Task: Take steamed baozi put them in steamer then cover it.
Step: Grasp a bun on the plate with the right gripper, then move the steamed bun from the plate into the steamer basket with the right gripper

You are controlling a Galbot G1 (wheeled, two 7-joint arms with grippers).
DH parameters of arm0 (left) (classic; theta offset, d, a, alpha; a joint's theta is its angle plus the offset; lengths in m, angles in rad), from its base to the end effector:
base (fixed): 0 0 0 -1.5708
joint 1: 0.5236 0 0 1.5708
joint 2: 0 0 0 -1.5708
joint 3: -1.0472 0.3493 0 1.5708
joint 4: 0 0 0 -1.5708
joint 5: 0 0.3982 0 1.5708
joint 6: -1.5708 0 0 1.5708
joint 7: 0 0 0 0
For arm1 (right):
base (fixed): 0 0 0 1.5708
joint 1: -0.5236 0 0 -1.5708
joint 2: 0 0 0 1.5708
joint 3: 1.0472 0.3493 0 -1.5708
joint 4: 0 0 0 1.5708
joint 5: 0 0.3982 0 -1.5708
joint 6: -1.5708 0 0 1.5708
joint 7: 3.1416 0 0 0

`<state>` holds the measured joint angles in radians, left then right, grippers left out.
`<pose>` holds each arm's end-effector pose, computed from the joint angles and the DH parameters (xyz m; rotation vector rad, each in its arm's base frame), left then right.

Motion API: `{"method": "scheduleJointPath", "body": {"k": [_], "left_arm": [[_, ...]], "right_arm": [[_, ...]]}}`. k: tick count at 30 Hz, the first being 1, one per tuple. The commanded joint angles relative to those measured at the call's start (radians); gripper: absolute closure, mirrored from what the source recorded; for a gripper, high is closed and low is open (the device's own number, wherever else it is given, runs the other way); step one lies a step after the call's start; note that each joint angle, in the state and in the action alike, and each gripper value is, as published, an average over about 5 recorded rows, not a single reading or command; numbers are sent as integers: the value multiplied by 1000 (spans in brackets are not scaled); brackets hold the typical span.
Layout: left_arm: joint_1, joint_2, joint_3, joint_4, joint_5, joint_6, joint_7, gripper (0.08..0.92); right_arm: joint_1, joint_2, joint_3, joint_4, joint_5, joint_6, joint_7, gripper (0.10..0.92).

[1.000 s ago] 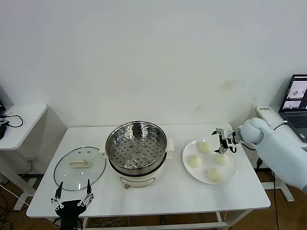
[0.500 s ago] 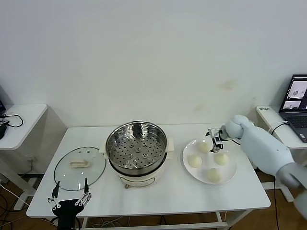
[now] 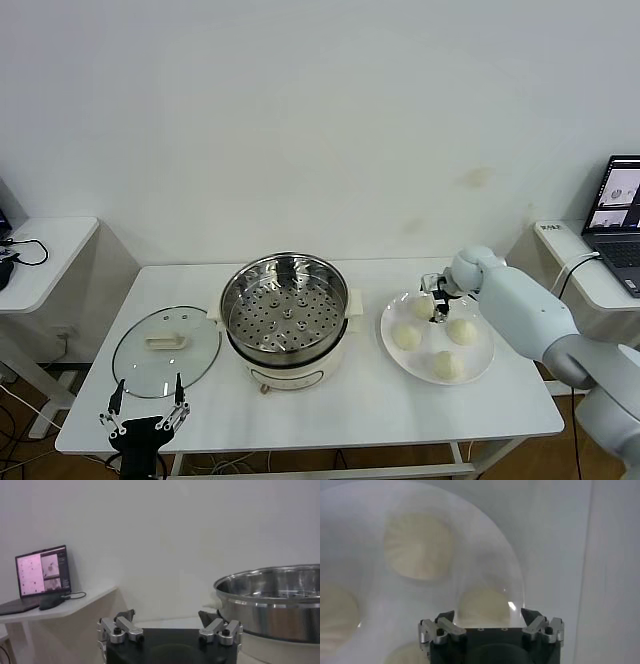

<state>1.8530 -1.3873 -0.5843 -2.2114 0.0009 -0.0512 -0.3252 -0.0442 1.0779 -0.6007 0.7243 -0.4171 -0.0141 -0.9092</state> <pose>0.1443 0.0393 -0.3032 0.3715 -3.0269 -0.2933 0.6372 -0.0967 -0.2713 1.1531 -1.4598 1.5869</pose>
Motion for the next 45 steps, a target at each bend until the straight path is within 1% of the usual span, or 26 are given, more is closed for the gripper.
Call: {"method": "scheduleJointPath", "body": {"k": [1,10,16,20,27,36,40,45], "left_arm": [[0,0,0,0,0,0,0,177],[0,-2,0,0,0,-1,-2,177],[3,-2,1,-4,1,-1,-3,177],[4,-2,1,-5,0,-1,-4,177],[1,3,4,-4,0,1,-4,177],[-5,13,12,-4,-7,3,-3,177],[-12,18,16,-3,-14,7,-3,177],[-19,27,15,-3,-23,9,-2,177]], "right_arm": [[4,21,-2,-28,-13,1,1,283],[5,24,5,-42,-17,-12,1,369],[8,18,7,-42,-6,-15,-8,400],[16,-5,-7,1,34,-26,-20,412],[80,-113,-93,182,199,-83,-52,414],[283,-230,-252,428,456,-158,-70,404],[408,-235,-341,498,562,-173,-65,405],[572,-184,-444,535,662,-177,-54,406]]}}
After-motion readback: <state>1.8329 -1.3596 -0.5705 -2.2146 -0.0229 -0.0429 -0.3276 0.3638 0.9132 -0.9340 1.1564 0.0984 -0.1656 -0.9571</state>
